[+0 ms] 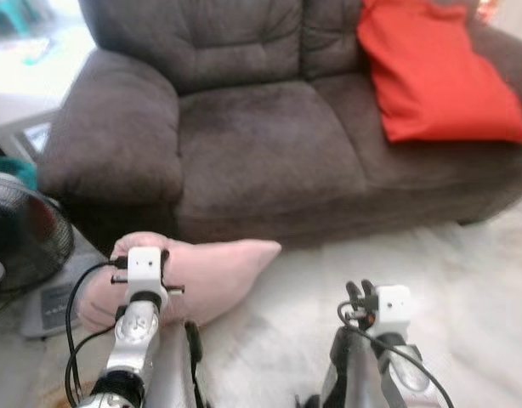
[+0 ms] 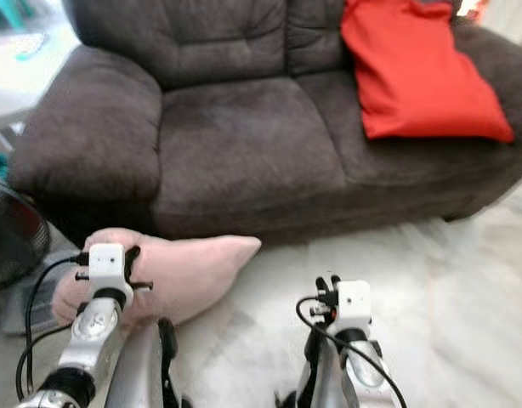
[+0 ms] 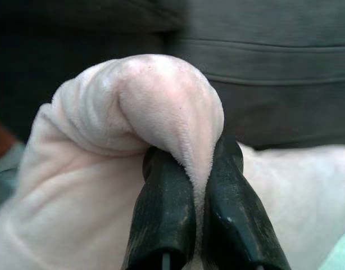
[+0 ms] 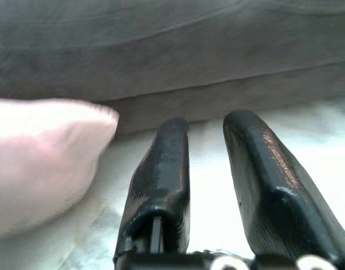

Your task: Move the pillow to the sofa from floor

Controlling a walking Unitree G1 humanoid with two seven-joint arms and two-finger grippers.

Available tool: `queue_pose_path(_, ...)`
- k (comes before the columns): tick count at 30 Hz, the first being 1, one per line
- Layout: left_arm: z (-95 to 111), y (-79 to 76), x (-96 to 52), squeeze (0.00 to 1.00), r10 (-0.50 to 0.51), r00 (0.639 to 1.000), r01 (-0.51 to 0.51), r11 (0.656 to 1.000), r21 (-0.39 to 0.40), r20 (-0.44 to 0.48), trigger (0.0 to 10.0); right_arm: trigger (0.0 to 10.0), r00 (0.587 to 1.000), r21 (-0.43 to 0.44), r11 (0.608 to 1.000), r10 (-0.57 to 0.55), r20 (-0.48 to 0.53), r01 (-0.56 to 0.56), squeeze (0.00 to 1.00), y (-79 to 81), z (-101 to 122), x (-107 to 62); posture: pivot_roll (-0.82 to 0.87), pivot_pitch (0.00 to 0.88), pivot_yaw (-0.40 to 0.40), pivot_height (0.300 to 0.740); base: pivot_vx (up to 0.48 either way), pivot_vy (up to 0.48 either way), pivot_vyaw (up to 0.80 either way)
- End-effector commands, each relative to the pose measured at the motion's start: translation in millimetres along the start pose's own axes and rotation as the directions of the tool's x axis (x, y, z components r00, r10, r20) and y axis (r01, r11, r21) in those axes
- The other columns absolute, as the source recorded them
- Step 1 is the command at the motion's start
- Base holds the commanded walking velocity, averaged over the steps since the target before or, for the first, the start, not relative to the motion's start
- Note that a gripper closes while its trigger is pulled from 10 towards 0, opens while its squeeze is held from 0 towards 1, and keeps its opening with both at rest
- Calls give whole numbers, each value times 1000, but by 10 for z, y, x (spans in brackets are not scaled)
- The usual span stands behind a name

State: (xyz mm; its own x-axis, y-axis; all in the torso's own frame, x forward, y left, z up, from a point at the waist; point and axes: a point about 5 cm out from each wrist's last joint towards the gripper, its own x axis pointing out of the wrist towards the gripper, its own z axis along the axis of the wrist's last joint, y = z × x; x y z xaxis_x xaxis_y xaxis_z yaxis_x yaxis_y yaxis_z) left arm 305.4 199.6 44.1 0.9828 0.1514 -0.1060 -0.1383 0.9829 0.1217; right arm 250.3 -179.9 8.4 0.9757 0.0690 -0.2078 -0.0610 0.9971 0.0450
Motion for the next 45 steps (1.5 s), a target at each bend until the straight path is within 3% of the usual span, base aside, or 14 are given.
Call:
queue_pose_path(1,185,23,72,0,13,996,-13,1000,-4,84,10000,10000,1000,2,1000,-3,-8,3,0,-19,-25,-8,43,33,-8,472,0,0,0)
queue_pose_path(14,184,31,49,0,-1,995,2,1000,-6,95,10000,10000,999,22,1000,-14,-29,15,0,-32,-84,-16,40,43,-9,472,0,0,0)
queue_pose_path(17,190,15,47,0,-15,995,16,1000,-13,99,10000,10000,997,66,997,-37,-73,42,0,-41,-178,-29,43,44,-12,472,0,0,0)
queue_pose_path(24,243,-31,54,0,-31,992,33,999,-16,125,10000,10000,982,52,997,-45,-183,55,0,-58,-371,-91,51,45,-17,472,0,0,0)
queue_pose_path(30,237,-61,52,0,-50,992,52,998,-18,119,10000,10000,991,57,996,-62,-118,69,0,0,-292,-76,42,46,-10,472,0,0,0)
queue_pose_path(41,236,-65,55,0,-55,992,57,998,-15,115,10000,10000,996,74,996,-49,-81,55,0,28,-225,-74,47,46,-4,537,0,0,0)
queue_pose_path(45,236,-65,55,0,-55,992,57,998,-15,115,10000,10000,996,74,996,-49,-81,55,0,28,-225,-74,47,46,-4,537,0,0,0)
